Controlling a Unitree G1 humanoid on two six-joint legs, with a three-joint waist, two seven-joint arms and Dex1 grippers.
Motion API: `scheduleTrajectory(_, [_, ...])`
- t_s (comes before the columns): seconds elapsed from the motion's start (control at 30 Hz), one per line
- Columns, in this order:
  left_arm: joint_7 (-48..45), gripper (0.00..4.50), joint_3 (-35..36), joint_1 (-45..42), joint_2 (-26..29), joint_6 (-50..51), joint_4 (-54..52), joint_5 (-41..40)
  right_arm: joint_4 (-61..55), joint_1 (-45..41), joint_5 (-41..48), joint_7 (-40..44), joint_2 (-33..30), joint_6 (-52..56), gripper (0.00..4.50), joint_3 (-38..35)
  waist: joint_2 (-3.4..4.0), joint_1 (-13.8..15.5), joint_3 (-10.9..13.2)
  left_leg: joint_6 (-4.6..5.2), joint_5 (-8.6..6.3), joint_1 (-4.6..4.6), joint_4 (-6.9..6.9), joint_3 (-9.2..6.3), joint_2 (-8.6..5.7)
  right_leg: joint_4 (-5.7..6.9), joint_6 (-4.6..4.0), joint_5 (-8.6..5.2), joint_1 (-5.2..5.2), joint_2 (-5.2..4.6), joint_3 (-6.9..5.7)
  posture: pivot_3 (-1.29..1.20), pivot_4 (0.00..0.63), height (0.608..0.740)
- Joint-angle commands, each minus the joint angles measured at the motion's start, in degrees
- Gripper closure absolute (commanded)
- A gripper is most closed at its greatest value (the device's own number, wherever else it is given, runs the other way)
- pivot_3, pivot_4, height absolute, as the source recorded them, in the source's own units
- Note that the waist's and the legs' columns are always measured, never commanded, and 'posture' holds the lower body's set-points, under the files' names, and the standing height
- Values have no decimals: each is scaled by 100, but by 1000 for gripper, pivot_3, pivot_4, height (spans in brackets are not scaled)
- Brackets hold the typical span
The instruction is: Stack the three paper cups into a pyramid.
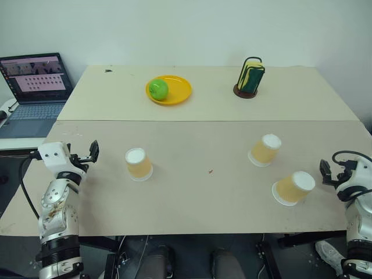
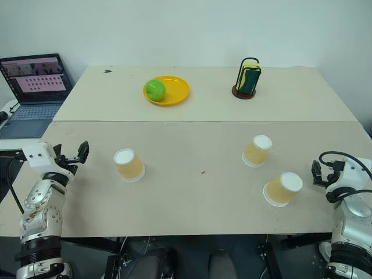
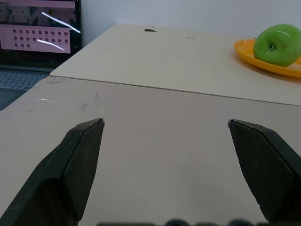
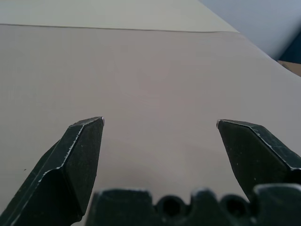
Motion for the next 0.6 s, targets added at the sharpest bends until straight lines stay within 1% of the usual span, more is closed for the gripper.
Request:
scheduleTrajectory(0.03, [21,0,44,-10,57,-184,-223,17,-91,-152,10,-11,-64,-185,8,-29,0,0,0,0,0,0,0,0,0,0,0,0,0,0,0,0,150,726])
scheduleTrajectory(0.13, [67,0,90,-90,19,-118,-384,-119,-64,-195,-1,6,-90,-172,8,6,0,-7,0,0,0,0,0,0,0,0,0,0,0,0,0,0,150,726])
scheduleTrajectory(0.2, [28,0,68,-231,32,26,-1045,-410,-47,-203,-4,15,-105,-166,8,10,-2,-4,1,0,0,0,0,0,1,0,0,0,0,0,0,0,150,726])
scheduleTrajectory(0.3, [45,0,85,-605,51,517,-2130,-1298,-42,-213,-1,28,-123,-155,8,15,-12,30,7,-3,1,-21,0,-4,2,0,0,1,-12,-4,-8,0,150,726])
scheduleTrajectory(0.37, [-6,0,22,-942,277,1116,-2803,-2147,-39,-213,-6,26,-117,-158,8,43,-12,44,7,-4,1,-24,0,-5,-5,-3,0,1,-11,-15,-14,0,150,726])
scheduleTrajectory(0.47, [-170,0,-109,-1204,597,1801,-3431,-3196,-33,-209,0,7,-112,-162,8,64,2,21,-1,-3,1,-24,0,-4,-8,-8,1,1,-8,-8,-12,0,150,726])
scheduleTrajectory(0.53, [-203,0,-153,-1268,751,2047,-3620,-3630,-36,-210,8,0,-110,-159,8,64,8,-1,-4,18,16,-22,0,-2,-7,-9,1,1,-6,4,-9,0,150,726])
scheduleTrajectory(0.57, [-513,0,-278,-1163,977,2418,-3790,-4280,-31,-216,3,-9,-100,-162,8,73,8,-10,-4,37,29,-17,0,-2,-5,-8,1,1,-3,9,-8,0,150,726])
scheduleTrajectory(0.6, [-1050,0,-502,-945,1286,2817,-4040,-4836,-27,-214,-1,-12,-92,-169,8,80,8,-26,-4,37,30,-12,0,-1,-4,-6,1,1,-1,15,-6,0,150,726])
